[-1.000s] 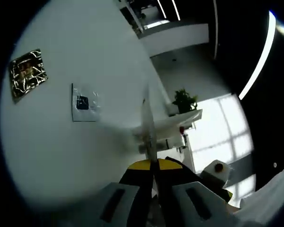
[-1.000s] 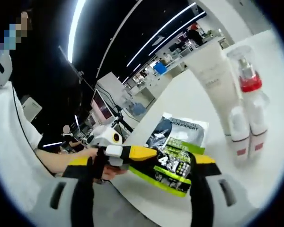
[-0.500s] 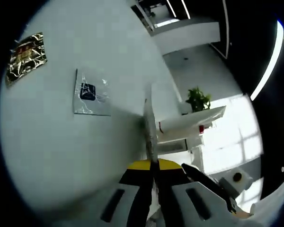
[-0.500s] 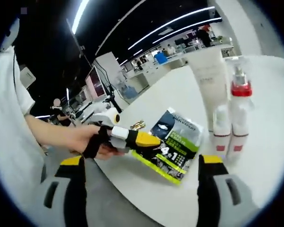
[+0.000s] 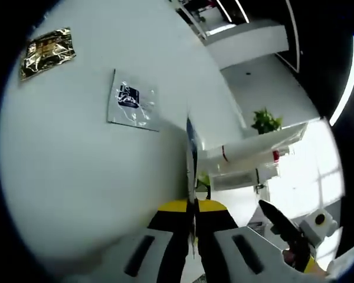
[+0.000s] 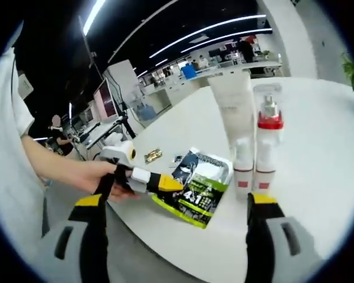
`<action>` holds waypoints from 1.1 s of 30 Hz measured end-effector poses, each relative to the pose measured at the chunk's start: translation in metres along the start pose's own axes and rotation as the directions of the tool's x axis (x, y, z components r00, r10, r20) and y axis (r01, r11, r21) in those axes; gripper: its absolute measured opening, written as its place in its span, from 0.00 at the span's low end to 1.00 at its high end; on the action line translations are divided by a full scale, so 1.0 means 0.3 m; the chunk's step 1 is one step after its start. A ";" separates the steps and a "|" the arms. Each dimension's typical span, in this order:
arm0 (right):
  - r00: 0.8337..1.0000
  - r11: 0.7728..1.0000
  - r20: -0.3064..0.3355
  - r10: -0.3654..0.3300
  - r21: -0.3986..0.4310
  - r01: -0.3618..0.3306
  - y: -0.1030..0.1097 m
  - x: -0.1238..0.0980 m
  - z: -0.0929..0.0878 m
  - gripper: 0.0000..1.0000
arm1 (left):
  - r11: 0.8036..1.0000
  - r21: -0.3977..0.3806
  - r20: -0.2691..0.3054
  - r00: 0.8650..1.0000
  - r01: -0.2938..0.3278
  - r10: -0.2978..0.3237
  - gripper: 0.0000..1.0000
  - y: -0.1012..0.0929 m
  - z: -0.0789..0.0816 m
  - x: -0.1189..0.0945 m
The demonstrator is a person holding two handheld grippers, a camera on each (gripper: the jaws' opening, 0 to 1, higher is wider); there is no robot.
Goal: Arrange the skincare products in the storage area until every visible bottle or jar stands upright without overlapping.
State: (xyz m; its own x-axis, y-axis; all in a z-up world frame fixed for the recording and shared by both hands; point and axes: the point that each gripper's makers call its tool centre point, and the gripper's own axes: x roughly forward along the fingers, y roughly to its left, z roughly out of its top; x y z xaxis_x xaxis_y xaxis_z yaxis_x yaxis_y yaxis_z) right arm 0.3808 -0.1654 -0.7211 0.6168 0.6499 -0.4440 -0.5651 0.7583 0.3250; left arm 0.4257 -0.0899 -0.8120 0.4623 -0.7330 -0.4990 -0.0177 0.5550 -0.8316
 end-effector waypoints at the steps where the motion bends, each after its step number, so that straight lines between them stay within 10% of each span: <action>1: 1.000 1.000 0.000 -0.009 -0.001 0.009 -0.009 -0.004 0.001 0.99 | 1.000 -0.001 0.005 1.000 -0.004 0.004 0.00 0.000 0.001 0.000; 13: 0.998 0.998 0.021 -0.054 0.031 0.053 -0.051 -0.026 0.010 0.99 | 0.994 0.087 0.019 0.998 -0.061 0.059 0.20 0.000 0.005 -0.020; 24: 0.997 0.997 0.047 -0.067 0.038 0.065 -0.055 -0.039 0.025 0.99 | 0.950 0.290 0.004 0.993 -0.115 0.119 0.40 0.011 0.001 -0.056; 28: 0.996 0.997 0.059 -0.072 0.042 0.069 -0.058 -0.045 0.032 0.98 | 0.918 0.374 0.001 0.990 -0.134 0.144 0.45 0.012 0.006 -0.078; 33: 0.994 0.996 0.070 -0.080 0.045 0.077 -0.059 -0.052 0.038 0.98 | 0.782 0.599 -0.001 0.977 -0.172 0.215 0.55 0.019 0.002 -0.115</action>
State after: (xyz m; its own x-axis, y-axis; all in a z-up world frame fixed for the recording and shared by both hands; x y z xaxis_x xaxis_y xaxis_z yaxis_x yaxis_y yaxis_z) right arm 0.3875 -0.1882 -0.7103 0.6965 0.5895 -0.4090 -0.4913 0.8073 0.3269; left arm 0.4103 -0.0612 -0.7994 0.4468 -0.5968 -0.6665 0.4382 0.7955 -0.4185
